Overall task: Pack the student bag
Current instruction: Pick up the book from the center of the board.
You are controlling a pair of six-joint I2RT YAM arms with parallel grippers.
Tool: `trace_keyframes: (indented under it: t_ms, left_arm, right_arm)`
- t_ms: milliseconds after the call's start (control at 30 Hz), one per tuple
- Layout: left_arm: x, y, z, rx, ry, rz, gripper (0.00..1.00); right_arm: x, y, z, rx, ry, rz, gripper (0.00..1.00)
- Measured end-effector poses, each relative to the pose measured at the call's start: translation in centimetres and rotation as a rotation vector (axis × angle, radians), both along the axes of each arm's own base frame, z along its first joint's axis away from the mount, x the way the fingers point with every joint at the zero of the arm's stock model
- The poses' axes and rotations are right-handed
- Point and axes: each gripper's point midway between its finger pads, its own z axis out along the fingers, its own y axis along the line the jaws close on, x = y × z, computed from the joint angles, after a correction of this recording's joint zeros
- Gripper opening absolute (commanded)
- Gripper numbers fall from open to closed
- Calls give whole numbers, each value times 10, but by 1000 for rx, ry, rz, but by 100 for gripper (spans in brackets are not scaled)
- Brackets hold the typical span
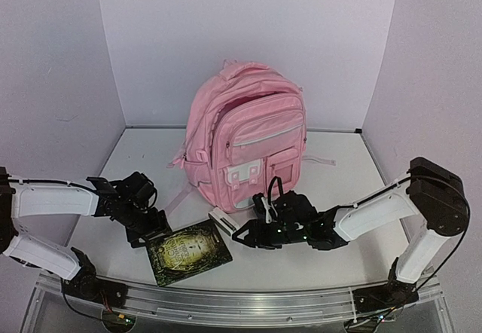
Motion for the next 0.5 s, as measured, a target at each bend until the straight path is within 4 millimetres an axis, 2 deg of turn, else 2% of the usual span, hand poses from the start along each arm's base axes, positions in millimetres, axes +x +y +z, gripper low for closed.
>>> trace_keyframes:
  t_ms: [267,500]
  left_arm:
    - [-5,11,-3,57,47,59,84]
    - [-34,48,-16,165,128,110,81]
  right_arm:
    - [-4,13,-17,-12,29,15,48]
    - [-5,20,-25,-16,47,28,47]
